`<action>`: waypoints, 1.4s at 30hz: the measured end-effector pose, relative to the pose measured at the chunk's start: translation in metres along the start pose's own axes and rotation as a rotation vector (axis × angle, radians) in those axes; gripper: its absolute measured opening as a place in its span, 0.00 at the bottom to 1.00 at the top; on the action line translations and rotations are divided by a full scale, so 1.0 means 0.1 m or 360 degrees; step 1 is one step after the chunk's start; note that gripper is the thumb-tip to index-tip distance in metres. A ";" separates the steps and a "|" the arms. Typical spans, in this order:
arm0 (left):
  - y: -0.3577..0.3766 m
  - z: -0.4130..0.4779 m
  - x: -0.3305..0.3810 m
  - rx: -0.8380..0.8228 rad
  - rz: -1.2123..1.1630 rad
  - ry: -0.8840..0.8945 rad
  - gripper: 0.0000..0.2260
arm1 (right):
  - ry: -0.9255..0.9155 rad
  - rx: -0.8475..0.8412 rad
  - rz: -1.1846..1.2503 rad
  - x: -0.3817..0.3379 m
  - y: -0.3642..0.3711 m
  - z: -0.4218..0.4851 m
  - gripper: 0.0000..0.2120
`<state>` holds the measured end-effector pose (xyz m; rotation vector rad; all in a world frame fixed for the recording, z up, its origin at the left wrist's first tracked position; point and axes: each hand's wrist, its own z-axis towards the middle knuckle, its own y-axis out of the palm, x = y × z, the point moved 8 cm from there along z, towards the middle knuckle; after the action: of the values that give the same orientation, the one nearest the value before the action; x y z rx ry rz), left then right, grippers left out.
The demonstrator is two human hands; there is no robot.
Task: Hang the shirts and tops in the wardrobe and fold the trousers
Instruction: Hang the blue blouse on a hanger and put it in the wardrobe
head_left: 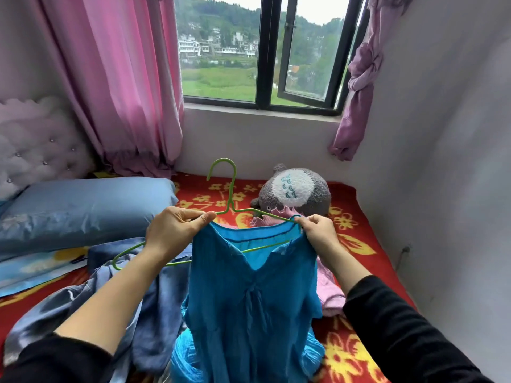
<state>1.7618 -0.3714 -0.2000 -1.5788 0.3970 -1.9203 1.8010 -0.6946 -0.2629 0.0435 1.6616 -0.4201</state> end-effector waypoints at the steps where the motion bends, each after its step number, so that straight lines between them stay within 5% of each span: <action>1: 0.01 -0.01 0.01 0.0003 -0.0035 -0.0003 0.06 | -0.0010 -0.0085 0.0069 -0.08 0.10 -0.04 0.17; 4: -0.02 -0.01 0.04 -0.0027 -0.0177 0.0010 0.05 | 0.0066 -0.0374 0.0263 -0.27 0.33 -0.20 0.25; 8: -0.26 0.01 0.20 -0.0074 -0.0588 0.0059 0.02 | -0.0072 -0.0388 0.0245 -0.62 0.24 -0.45 0.08; 10: -0.46 -0.03 0.28 -0.0056 -0.0600 0.0167 0.07 | -0.0230 -0.0370 0.0065 -0.81 0.14 -0.57 0.11; 13: -0.80 -0.19 0.48 -0.0015 -0.0599 0.0263 0.10 | -0.0673 -0.0312 -0.0396 -1.29 0.05 -0.76 0.15; 16: -1.18 -0.41 0.71 0.0036 -0.0594 0.0253 0.09 | -0.1255 0.0086 -0.0793 -1.87 -0.05 -1.07 0.09; 18: -1.43 -0.57 0.87 0.0096 -0.0551 0.0269 0.08 | -0.1608 0.0335 -0.0946 -2.20 -0.07 -1.37 0.14; 20: -1.67 -0.78 1.03 0.0165 -0.0497 0.0291 0.03 | -0.1831 0.0320 -0.1060 -2.42 0.01 -1.56 0.17; 25: -2.28 -1.33 1.25 0.0395 -0.0388 0.0319 0.02 | -0.1809 -0.0115 -0.0683 -2.85 0.21 -1.82 0.06; 42: -4.66 -4.11 0.91 0.1307 0.0094 0.0123 0.05 | -0.2075 -0.0852 -0.0289 -3.75 1.48 -4.44 0.10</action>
<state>1.2350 -0.1319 0.0431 -0.9349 -0.2943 -1.7591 1.4721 -0.3444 0.0960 -0.6532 0.4326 -0.0544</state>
